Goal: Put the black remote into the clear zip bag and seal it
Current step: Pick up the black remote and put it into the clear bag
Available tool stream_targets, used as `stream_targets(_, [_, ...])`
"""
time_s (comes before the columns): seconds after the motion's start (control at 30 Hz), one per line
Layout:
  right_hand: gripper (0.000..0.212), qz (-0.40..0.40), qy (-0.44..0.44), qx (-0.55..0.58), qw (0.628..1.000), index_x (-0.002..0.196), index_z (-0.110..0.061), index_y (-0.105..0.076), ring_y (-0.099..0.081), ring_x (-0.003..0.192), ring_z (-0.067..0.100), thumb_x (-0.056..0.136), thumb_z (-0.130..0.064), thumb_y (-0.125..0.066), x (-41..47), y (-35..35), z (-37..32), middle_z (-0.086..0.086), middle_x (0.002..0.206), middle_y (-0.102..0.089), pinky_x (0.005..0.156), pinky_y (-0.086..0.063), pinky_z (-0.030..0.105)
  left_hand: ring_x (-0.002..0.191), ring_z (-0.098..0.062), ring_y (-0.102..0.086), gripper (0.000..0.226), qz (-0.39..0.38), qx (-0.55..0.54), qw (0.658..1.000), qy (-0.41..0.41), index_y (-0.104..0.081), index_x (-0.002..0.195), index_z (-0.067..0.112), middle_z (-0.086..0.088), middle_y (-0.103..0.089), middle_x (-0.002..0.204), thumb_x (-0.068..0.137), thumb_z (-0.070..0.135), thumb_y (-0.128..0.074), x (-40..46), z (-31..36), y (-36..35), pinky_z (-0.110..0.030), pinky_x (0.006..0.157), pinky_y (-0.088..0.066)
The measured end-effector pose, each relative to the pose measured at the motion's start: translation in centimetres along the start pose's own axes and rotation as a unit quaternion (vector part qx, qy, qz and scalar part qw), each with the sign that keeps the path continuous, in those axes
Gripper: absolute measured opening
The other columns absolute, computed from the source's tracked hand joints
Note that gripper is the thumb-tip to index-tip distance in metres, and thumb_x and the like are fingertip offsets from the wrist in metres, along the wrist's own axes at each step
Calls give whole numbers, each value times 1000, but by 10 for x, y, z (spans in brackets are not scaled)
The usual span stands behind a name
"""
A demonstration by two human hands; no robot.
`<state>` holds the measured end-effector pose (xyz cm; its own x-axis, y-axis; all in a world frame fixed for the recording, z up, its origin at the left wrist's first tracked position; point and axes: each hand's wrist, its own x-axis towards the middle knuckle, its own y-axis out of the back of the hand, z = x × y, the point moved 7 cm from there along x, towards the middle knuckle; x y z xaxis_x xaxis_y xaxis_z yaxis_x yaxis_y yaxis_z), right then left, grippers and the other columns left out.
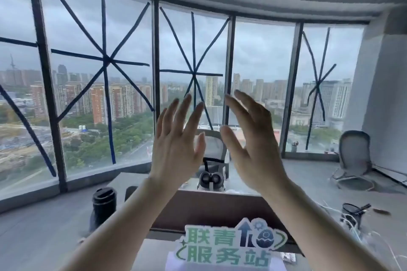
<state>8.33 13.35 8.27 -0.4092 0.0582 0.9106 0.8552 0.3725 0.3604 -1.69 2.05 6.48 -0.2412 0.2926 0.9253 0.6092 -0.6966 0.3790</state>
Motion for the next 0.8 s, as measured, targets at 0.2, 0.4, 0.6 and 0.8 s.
stream_targets(0.2, [67,-284,-138,-80,946,154,-33,-23,-12,150,17,92,-58,-20,-139,-158,56,-5,164,-17,122,-19,41,141,-27,-25,56,-179,15,976,122,-31,143,20,-8,-33,153,89,32,-44,-164,-65,-69,-42,115,-21])
stream_targets(0.4, [57,-408,-205,-59,888,154,-27,-27,-19,148,20,101,-44,-38,-317,-250,65,-3,163,-22,118,-24,39,133,-29,-39,57,-313,42,932,175,-41,135,20,-9,-44,146,81,34,-50,-356,-108,-111,-37,107,-24])
stream_targets(0.6, [67,-492,-275,-129,815,154,-24,-22,-45,131,27,96,-58,-29,-461,-300,65,2,147,-47,101,-40,40,134,-30,-39,68,-385,70,900,190,-40,138,25,-6,-42,148,75,45,-51,-494,-132,-120,-44,107,-33])
stream_targets(0.8, [84,-483,-341,-159,791,157,-17,-9,-55,121,32,92,-65,-33,-519,-326,47,10,138,-56,96,-41,42,102,-32,-59,48,-397,138,892,168,-64,113,23,-6,-64,117,67,32,-71,-549,-159,-114,-44,77,-50])
